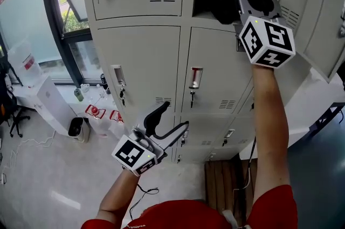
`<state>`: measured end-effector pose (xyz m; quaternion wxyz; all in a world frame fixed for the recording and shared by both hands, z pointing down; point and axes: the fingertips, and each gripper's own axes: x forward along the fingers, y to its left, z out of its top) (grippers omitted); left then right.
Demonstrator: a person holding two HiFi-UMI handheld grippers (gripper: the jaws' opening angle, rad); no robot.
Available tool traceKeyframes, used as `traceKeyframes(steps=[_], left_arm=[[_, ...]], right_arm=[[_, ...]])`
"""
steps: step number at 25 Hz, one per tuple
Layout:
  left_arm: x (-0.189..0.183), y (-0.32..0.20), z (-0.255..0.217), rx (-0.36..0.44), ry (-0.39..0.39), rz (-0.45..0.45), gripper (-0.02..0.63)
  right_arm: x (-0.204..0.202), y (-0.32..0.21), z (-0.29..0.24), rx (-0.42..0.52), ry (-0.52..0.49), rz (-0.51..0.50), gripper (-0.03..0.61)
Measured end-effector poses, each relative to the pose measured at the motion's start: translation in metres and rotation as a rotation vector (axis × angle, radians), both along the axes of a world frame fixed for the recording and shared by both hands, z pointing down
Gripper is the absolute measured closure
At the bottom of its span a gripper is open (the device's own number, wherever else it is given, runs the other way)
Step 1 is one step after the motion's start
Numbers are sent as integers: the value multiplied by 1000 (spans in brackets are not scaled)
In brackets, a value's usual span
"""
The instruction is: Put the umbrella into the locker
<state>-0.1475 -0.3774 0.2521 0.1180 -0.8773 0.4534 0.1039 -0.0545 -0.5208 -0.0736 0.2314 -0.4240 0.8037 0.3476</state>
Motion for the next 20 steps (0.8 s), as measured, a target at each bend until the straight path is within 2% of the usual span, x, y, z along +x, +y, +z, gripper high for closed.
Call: traceKeyframes(steps=[8, 16, 20], left_arm=[[3, -10, 10, -25, -19, 13, 311], [0, -17, 10, -27, -15, 16, 311], [-1, -21, 9, -34, -13, 16, 311]], right_arm=[[-22, -66, 11, -261, 205, 56, 388], [-31, -127, 43, -488, 353, 105, 360], [-35, -151, 73, -643, 494, 137, 337]])
